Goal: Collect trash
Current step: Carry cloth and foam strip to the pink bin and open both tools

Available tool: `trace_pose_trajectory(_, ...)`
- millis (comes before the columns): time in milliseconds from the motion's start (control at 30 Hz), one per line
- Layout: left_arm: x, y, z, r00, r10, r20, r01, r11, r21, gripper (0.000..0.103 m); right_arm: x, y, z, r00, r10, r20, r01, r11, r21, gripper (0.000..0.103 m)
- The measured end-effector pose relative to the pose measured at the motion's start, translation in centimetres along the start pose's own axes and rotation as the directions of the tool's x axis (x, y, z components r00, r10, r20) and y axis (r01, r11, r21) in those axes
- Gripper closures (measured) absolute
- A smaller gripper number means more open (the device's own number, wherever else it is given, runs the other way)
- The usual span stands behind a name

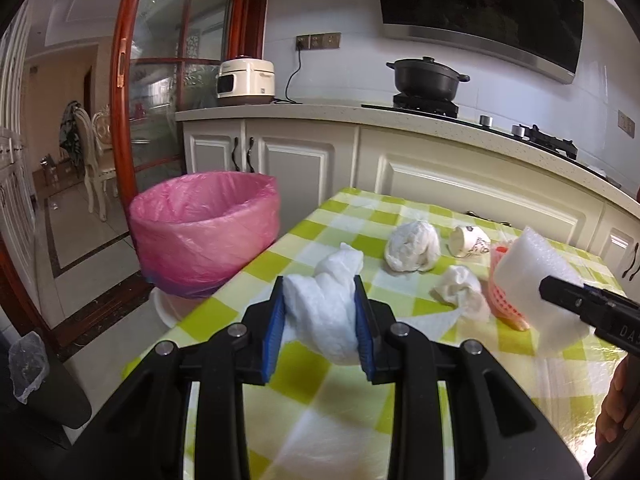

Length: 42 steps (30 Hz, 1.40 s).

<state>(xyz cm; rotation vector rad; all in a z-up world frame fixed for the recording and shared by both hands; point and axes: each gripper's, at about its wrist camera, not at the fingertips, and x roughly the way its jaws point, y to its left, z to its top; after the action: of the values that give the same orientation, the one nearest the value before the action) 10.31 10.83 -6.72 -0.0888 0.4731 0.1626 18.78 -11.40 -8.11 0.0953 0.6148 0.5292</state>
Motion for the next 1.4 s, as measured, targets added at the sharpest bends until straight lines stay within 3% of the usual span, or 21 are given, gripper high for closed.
trace_pose_trajectory(333, -0.5, 3.7, -0.1, 0.998, 0.059, 0.005, -0.058, 0.997, -0.051, 0.072, 3.9, 5.0, 1.4, 0.997, 0.067, -0.045, -0.070, 0.995, -0.077, 0.055)
trace_pose_trajectory(633, -0.9, 7.3, 2.7, 0.987, 0.145, 0.067, -0.139, 0.987, -0.081, 0.072, 8.2, 10.3, 4.9, 0.986, 0.161, -0.051, -0.167, 0.975, -0.144, 0.055)
trace_pose_trajectory(1133, 5.2, 14.9, 10.9, 0.959, 0.259, 0.112, -0.249, 0.964, -0.094, 0.071, 18.3, 15.2, 12.5, 0.960, 0.263, -0.093, -0.274, 0.951, -0.142, 0.054)
trace_pose_trajectory(1400, 10.2, 18.4, 12.6, 0.968, 0.246, 0.057, -0.237, 0.964, -0.120, 0.070, 23.7, 16.7, 15.5, 0.951, 0.283, -0.122, -0.298, 0.946, -0.129, 0.054)
